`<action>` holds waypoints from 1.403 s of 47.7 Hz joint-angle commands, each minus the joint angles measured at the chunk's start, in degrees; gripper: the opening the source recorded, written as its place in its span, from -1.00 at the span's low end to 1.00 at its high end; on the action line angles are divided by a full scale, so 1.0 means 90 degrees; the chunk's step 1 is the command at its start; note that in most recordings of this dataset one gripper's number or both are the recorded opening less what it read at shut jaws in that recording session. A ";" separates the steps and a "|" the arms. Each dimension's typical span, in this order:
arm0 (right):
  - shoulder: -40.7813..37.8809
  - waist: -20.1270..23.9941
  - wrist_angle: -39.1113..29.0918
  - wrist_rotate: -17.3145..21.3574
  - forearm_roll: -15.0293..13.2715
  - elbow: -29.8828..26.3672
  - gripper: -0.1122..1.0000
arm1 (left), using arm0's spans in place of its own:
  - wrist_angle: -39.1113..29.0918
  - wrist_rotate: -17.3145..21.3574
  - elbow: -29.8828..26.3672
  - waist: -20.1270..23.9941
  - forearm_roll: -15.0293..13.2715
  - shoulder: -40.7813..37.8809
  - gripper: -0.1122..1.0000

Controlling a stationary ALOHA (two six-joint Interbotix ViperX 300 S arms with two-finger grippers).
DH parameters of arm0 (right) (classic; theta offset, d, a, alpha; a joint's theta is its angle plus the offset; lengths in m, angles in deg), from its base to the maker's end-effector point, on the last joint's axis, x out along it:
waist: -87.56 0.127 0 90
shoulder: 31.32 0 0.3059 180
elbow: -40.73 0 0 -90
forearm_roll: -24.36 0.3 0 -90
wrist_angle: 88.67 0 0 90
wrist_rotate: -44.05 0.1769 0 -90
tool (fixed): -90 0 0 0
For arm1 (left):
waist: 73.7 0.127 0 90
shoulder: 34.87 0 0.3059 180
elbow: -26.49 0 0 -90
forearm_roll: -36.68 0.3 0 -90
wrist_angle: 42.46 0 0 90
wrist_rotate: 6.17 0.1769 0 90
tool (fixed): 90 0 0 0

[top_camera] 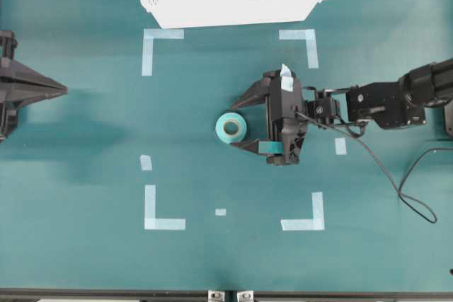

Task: Put the tape in the middle into the white basket.
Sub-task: 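Lower the right gripper around the tape roll and close on it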

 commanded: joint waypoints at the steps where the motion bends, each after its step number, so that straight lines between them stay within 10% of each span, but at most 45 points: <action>1: 0.0068 0.0010 0.0010 0.0010 0.0039 -0.0117 0.95 | 0.0059 0.0000 -0.0078 0.0020 -0.0010 -0.0059 -0.99; 45: -0.0156 0.0010 -0.0420 0.0000 0.0186 -0.0342 0.92 | 0.0059 0.0000 -0.0078 0.0020 -0.0010 -0.0059 -0.99; 54: -0.0049 0.0020 -0.0498 0.0000 0.0186 -0.0361 0.41 | 0.0068 0.0000 -0.0078 0.0020 -0.0010 -0.0059 -0.99; 67: 0.0361 0.0020 -0.0586 0.0000 0.0137 -0.0312 0.41 | 0.0059 0.0000 -0.0078 0.0020 -0.0010 -0.0049 -0.99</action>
